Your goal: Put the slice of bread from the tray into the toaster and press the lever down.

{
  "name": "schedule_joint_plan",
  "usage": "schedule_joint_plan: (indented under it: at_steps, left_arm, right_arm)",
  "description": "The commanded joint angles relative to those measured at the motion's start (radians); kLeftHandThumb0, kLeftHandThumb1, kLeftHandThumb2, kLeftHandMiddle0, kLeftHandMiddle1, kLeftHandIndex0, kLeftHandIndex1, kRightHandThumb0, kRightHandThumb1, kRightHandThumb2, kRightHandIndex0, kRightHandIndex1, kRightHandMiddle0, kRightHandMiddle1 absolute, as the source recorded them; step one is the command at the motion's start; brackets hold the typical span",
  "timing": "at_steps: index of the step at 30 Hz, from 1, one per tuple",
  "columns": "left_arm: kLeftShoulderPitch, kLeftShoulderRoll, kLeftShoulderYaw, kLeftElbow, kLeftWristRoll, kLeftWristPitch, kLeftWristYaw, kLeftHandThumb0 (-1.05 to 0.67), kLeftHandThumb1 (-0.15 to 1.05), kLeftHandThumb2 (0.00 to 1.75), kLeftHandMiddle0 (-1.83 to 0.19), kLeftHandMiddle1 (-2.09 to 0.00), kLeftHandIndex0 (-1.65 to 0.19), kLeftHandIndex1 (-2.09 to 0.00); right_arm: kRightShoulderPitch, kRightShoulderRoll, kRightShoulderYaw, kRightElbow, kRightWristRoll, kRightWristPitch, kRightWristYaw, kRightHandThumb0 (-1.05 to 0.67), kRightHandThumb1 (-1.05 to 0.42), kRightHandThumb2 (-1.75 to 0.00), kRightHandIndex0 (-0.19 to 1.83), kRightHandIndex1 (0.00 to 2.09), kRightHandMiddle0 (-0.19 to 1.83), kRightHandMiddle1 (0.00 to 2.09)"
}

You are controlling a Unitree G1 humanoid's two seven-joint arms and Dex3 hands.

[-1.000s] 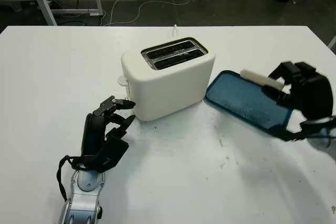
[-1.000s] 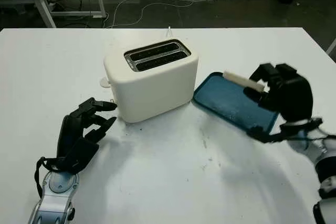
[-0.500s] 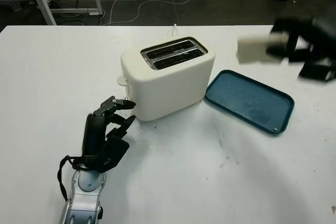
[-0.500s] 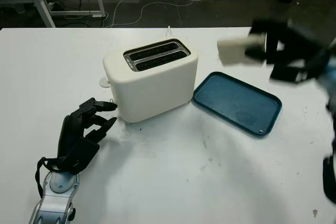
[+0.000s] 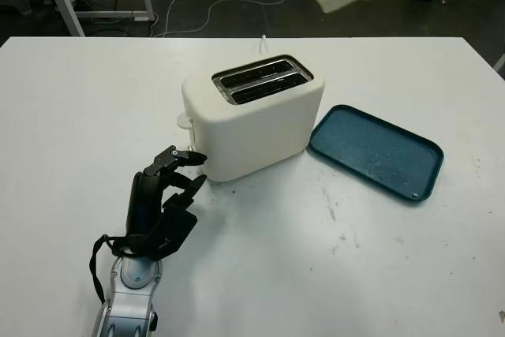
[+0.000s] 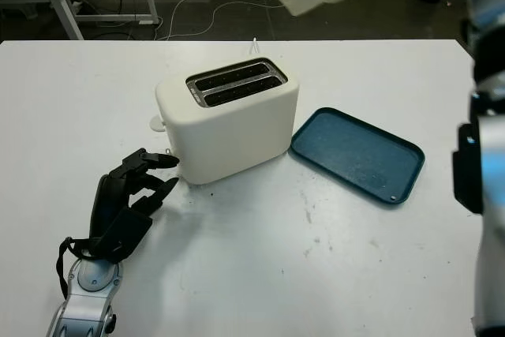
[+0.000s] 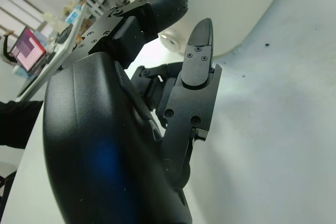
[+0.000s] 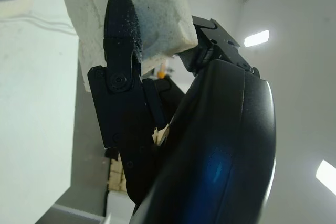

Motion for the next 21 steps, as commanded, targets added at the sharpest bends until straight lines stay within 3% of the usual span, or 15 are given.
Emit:
schedule_joint_plan:
  at_steps: [1, 9, 15, 21]
  left_arm:
    - [0.006, -0.001, -0.008, 0.005, 0.014, -0.003, 0.009, -0.19, 0.92, 0.22, -0.62, -1.39, -0.6, -0.88]
    - [0.005, -0.003, -0.01, 0.013, 0.012, -0.004, 0.016, -0.19, 0.92, 0.22, -0.62, -1.38, -0.6, -0.88]
    - [0.003, 0.001, -0.013, 0.01, 0.017, 0.004, 0.016, -0.2, 0.92, 0.22, -0.63, -1.38, -0.6, -0.88]
    - [0.001, 0.0, -0.01, 0.009, 0.006, 0.006, 0.013, -0.2, 0.92, 0.22, -0.62, -1.38, -0.6, -0.88]
  right_arm:
    - [-0.036, 0.023, 0.021, 0.017, -0.027, 0.017, -0.007, -0.56, -0.92, -0.25, 1.03, 1.75, 0.83, 1.73]
    - [-0.074, 0.084, 0.119, -0.004, -0.157, 0.069, -0.04, -0.57, -0.92, -0.27, 1.07, 1.75, 0.85, 1.72]
    - [-0.064, 0.109, 0.131, -0.015, -0.157, 0.065, 0.005, -0.55, -0.92, -0.32, 1.02, 1.75, 0.77, 1.74]
    - [-0.047, 0.116, 0.135, -0.029, -0.148, 0.052, 0.034, -0.55, -0.92, -0.31, 1.07, 1.75, 0.81, 1.75]
